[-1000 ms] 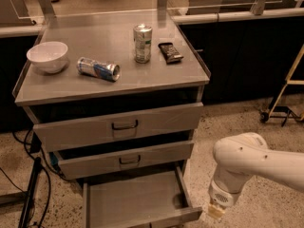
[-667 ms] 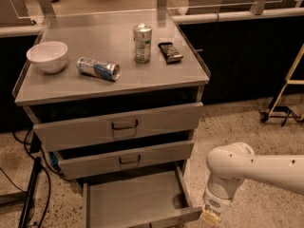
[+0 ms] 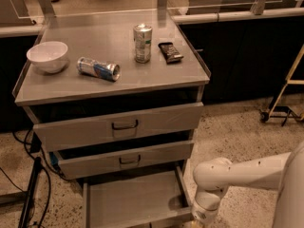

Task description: Close bottom drawer

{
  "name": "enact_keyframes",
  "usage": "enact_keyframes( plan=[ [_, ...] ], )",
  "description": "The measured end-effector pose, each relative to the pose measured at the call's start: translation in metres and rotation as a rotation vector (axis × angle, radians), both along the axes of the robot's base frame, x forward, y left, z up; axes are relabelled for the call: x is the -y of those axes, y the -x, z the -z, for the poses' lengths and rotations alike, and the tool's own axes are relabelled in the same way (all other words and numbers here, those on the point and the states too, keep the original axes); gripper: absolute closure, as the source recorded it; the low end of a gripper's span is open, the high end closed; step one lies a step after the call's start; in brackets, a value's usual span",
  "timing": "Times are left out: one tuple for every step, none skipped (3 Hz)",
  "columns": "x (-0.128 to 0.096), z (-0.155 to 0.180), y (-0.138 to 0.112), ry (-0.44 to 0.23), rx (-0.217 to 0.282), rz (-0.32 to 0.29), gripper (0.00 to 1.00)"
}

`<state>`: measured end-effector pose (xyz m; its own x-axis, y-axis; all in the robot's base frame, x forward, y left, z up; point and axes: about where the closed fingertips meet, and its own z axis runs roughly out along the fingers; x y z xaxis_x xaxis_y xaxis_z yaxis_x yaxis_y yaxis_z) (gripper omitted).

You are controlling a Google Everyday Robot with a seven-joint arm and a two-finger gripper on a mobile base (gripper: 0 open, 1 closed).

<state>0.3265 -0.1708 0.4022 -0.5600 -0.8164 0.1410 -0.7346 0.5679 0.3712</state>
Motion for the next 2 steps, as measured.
enact_keyframes(
  plan=[
    [0.000, 0.000, 0.000, 0.000, 0.000, 0.000, 1.00],
    [-0.002, 0.013, 0.002, -0.017, -0.023, 0.038, 1.00]
  ],
)
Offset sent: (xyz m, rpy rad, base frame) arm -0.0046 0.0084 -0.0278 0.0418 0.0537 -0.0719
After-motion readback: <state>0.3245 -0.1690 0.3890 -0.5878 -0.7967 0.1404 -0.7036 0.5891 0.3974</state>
